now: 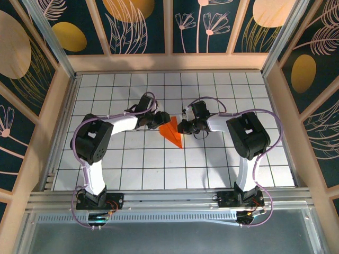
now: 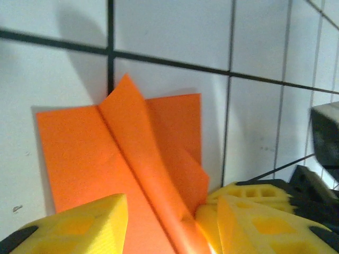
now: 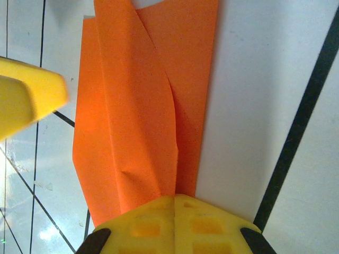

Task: Fold a paper plane with a square sheet of paper (fold left side to right side)
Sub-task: Fourth fold the wing at the center of the table.

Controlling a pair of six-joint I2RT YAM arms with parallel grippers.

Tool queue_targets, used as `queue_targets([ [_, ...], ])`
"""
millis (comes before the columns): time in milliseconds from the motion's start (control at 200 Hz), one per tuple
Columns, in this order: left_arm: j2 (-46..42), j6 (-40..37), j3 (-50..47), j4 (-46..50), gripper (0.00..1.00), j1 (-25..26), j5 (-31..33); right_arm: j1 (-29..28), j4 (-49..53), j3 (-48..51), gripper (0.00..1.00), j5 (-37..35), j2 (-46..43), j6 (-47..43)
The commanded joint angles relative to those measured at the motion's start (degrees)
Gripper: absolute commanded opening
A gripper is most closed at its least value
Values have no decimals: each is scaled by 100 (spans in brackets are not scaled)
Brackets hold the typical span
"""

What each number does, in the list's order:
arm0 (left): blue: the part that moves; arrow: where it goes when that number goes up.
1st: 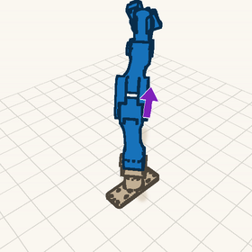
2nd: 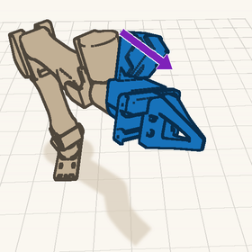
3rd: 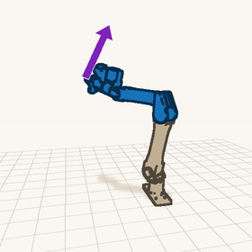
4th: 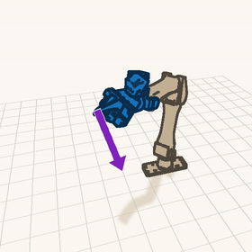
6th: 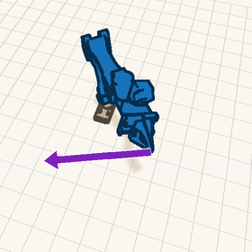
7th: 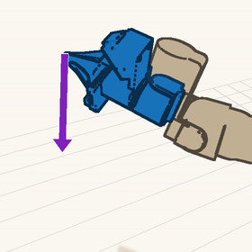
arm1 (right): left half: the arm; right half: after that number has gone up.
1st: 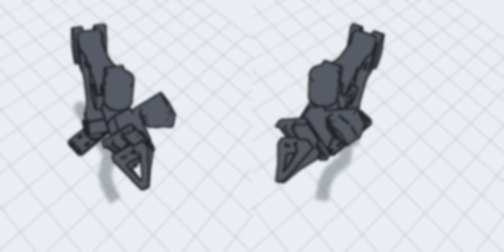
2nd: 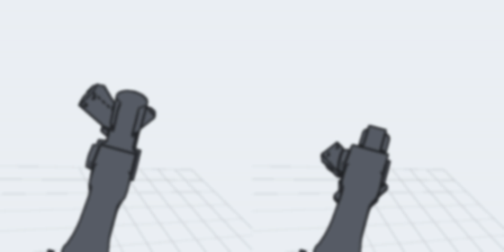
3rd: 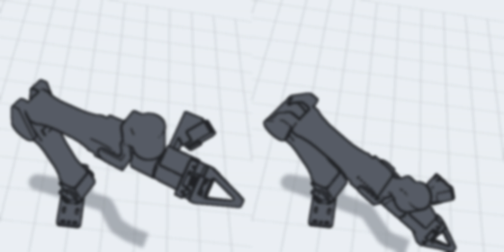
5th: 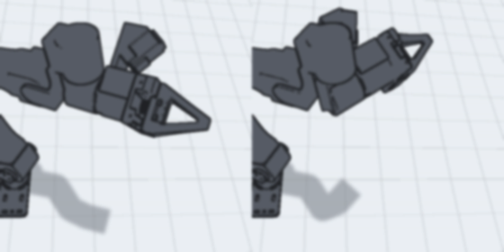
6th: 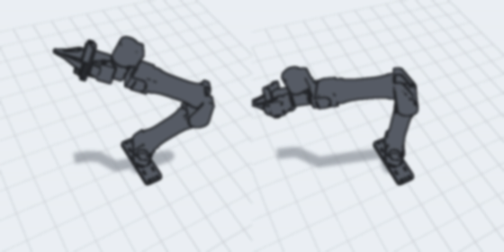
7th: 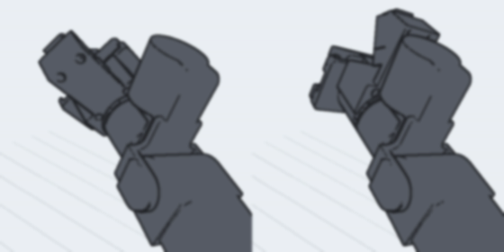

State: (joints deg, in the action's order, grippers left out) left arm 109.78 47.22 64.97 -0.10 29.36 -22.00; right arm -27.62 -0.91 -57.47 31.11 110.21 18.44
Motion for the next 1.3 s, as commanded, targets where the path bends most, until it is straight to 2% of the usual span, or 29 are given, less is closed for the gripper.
queue_targets([
  [0, -317, -149, 115, 96, 39, -10, -105, 24, 275, 160, 0, -334, 326, 35],
  [140, -191, -52, 15, -275, 18, 27, -611, 15, 263, 156, 0, -347, 334, 61],
  [305, 184, -99, 240, -323, 8, 178, -851, 2, 295, 147, 0, -395, 338, 72],
  [721, 775, -219, 420, -160, 3, 221, -653, -51, 410, 96, 0, -534, 343, 47],
  [1291, 877, -433, 343, 168, 0, 227, -156, -53, 486, 104, 0, -606, 343, 2],
])
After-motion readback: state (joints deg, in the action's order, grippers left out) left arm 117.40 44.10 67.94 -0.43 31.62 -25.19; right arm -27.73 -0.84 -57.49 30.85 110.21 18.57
